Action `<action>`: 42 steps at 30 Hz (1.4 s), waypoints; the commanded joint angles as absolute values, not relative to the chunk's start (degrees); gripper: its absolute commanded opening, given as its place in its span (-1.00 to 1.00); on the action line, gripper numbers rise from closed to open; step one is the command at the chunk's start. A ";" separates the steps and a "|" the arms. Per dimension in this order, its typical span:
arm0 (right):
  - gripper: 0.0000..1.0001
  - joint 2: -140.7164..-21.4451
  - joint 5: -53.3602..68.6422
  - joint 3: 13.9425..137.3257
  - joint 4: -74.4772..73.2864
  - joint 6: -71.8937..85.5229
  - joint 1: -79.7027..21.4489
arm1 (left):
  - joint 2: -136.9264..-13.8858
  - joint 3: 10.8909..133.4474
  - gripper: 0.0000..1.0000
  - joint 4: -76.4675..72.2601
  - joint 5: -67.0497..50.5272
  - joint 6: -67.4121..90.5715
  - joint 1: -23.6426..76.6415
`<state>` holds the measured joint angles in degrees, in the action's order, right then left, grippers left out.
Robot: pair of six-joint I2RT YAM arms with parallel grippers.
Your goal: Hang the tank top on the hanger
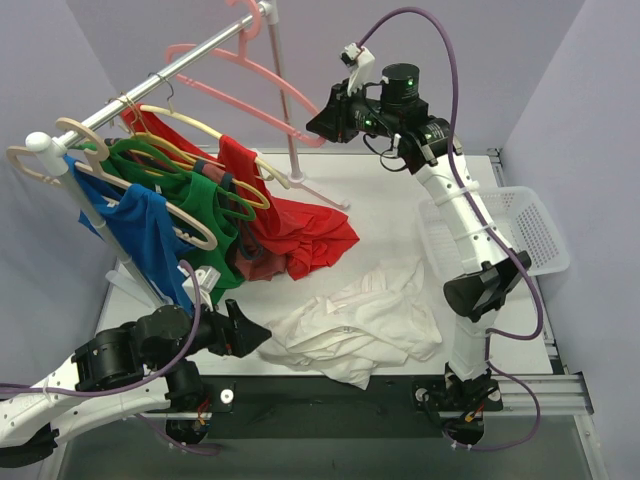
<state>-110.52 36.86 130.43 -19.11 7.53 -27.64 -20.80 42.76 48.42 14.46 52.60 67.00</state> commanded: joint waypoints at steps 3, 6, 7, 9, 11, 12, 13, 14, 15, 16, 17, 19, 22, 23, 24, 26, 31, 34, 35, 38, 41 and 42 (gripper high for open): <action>-1.00 -106.18 38.94 133.07 -12.83 9.23 -27.42 | -17.94 44.21 0.95 47.46 17.40 53.70 66.80; -1.00 -103.81 38.58 130.53 -13.09 9.14 -27.51 | -15.74 44.03 0.95 46.76 19.07 53.53 66.88; -1.00 -102.32 38.15 128.52 -13.27 8.53 -27.60 | -15.56 44.12 0.95 46.76 19.33 53.35 66.88; -1.00 -99.60 37.79 126.22 -13.80 7.91 -27.69 | -15.99 44.82 0.95 46.93 19.07 52.65 66.88; -1.00 -97.66 37.10 122.55 -14.06 7.12 -27.86 | -16.70 45.44 0.95 47.29 18.46 52.12 66.88; -1.00 -95.56 36.83 121.30 -14.24 6.77 -27.86 | -17.57 45.53 0.95 47.20 17.67 51.95 66.88; -1.00 -94.58 36.65 119.98 -14.33 6.42 -27.86 | -17.84 45.61 0.94 47.02 17.41 51.86 66.88; -1.00 -93.61 36.13 117.45 -14.33 5.98 -27.86 | -18.62 45.70 0.95 46.85 17.05 51.51 66.88; -1.00 -91.78 35.95 116.38 -14.50 5.89 -27.77 | -18.81 45.70 0.95 46.58 16.70 51.42 66.88; -1.00 -90.97 35.86 115.24 -14.59 5.71 -27.77 | -19.07 45.70 0.95 46.06 16.18 51.15 66.88; -1.00 -89.92 35.60 114.27 -14.94 5.36 -27.86 | -19.25 45.79 0.95 45.71 16.00 50.63 66.97; -1.00 -86.68 34.46 111.02 -16.25 4.92 -27.86 | -20.12 46.40 0.94 44.57 15.47 49.40 66.88; -1.00 -80.87 30.77 105.92 -20.02 3.52 -27.95 | -21.97 48.16 0.95 43.60 14.59 45.54 66.88; -1.00 -79.21 29.46 104.69 -21.69 2.91 -28.04 | -23.28 48.51 0.95 43.25 13.81 42.31 66.97; -1.00 -75.80 27.44 102.42 -25.89 1.07 -28.12 | -23.99 49.04 0.95 42.98 13.54 40.62 66.89; -1.00 -72.18 25.06 99.68 -32.56 0.18 -28.30 | -26.09 50.80 0.95 42.63 12.31 34.93 66.97; -1.00 -56.80 17.42 86.69 -41.91 -3.77 -28.74 | -29.96 53.87 0.94 40.52 8.97 20.79 66.80; -1.00 -49.06 16.61 82.63 -48.85 -4.57 -28.83 | -31.55 54.32 0.94 38.06 6.86 16.01 66.71; -1.00 -47.30 16.87 80.35 -51.83 -4.48 -28.83 | -32.16 53.79 0.95 37.27 6.07 13.21 66.71; -1.00 -40.88 18.27 77.71 -57.28 -4.48 -28.92 | -33.57 52.48 0.95 33.85 3.52 9.23 66.53; -1.00 -36.22 18.81 76.73 -62.03 -3.87 -28.92 | -35.67 51.95 0.95 31.21 0.89 6.95 66.01; -1.00 -34.56 19.16 76.64 -63.18 -3.87 -28.92 | -36.12 51.60 0.95 29.72 0.18 6.60 65.83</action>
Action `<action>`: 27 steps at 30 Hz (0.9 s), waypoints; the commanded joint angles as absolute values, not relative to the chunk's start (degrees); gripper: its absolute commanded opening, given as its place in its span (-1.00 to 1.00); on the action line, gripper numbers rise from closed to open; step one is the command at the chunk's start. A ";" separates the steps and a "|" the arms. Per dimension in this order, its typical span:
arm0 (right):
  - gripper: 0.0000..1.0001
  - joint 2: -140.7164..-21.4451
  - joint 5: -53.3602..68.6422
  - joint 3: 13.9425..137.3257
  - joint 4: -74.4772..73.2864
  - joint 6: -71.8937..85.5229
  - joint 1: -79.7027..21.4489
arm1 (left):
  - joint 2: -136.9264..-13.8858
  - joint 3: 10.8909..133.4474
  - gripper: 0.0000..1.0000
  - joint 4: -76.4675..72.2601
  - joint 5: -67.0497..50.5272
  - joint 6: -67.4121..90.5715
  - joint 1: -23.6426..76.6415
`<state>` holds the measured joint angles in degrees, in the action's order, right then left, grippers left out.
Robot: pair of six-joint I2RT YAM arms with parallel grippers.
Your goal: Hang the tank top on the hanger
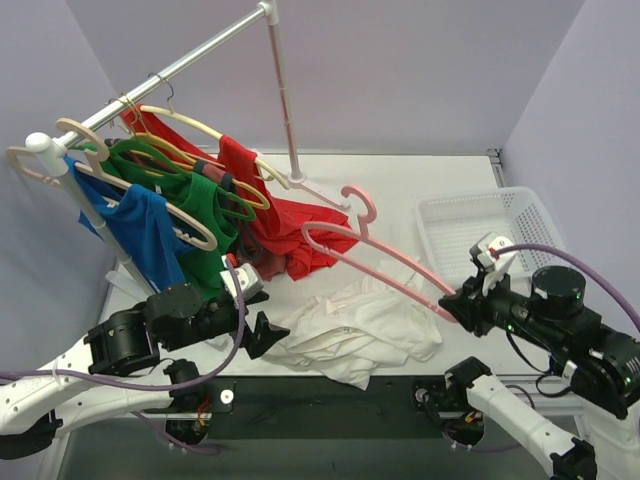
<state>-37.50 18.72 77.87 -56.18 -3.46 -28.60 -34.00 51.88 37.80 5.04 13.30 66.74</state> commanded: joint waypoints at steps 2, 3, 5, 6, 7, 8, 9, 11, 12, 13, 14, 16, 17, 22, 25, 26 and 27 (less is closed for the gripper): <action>-1.00 -33.23 19.86 76.47 -66.25 -3.95 -28.92 | -37.08 50.98 0.95 27.96 -3.94 5.02 64.78; -1.00 -32.00 20.47 76.20 -67.05 -4.04 -28.83 | -37.18 50.37 0.95 25.86 -5.09 4.66 64.25; -1.00 -30.42 21.35 76.03 -69.07 -4.13 -28.65 | -37.79 49.84 0.95 23.57 -9.72 3.52 62.15; -1.00 -30.06 22.49 75.76 -69.52 -4.39 -28.65 | -37.97 49.57 0.95 23.03 -11.32 3.17 61.18; -1.00 -29.62 23.20 75.59 -69.78 -4.48 -28.30 | -38.32 49.66 0.95 22.68 -13.25 2.64 60.13; -1.00 -28.75 24.07 75.50 -69.70 -4.66 -28.13 | -39.02 49.57 0.95 22.41 -16.93 2.46 57.59; -1.00 -28.48 25.91 75.50 -69.78 -5.27 -27.86 | -39.37 49.66 0.95 22.33 -19.31 2.20 56.35; -1.00 -28.65 27.76 75.41 -69.87 -5.97 -27.07 | -40.43 49.83 0.95 21.89 -24.66 1.93 52.84; -1.00 -28.91 28.82 75.32 -69.87 -6.67 -26.90 | -40.78 49.92 0.95 21.62 -26.09 1.76 51.87; -1.00 -29.09 30.57 75.32 -70.13 -7.11 -26.46 | -41.30 50.10 0.95 21.53 -27.32 1.58 51.16; -1.00 -29.79 31.46 75.32 -70.31 -7.55 -26.28 | -41.48 50.10 0.95 21.10 -28.73 1.41 50.63; -1.00 -30.32 34.26 75.50 -70.57 -8.69 -25.84 | -42.18 50.10 0.95 20.92 -32.77 0.79 49.13; -1.00 -30.67 34.97 75.41 -70.58 -8.88 -25.49 | -42.45 50.01 0.94 20.57 -34.61 0.53 48.52; -1.00 -31.46 39.02 75.32 -70.31 -9.14 -25.49 | -44.20 49.22 0.89 21.36 -47.60 -3.16 42.11; -1.00 -31.47 40.69 75.67 -70.22 -9.23 -25.58 | -44.04 47.73 0.89 20.31 -53.41 -2.81 38.69; -1.00 -31.38 41.56 75.50 -70.22 -9.14 -25.49 | -43.77 47.29 0.89 18.91 -54.05 -2.64 38.06; -1.00 -31.29 42.09 75.32 -70.05 -9.05 -25.49 | -43.68 46.15 0.88 18.03 -54.57 -2.20 37.80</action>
<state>-30.33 36.58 75.53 -71.00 -8.64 -25.85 -44.23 48.23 23.44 -44.31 -0.99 40.27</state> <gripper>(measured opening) 0.111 0.945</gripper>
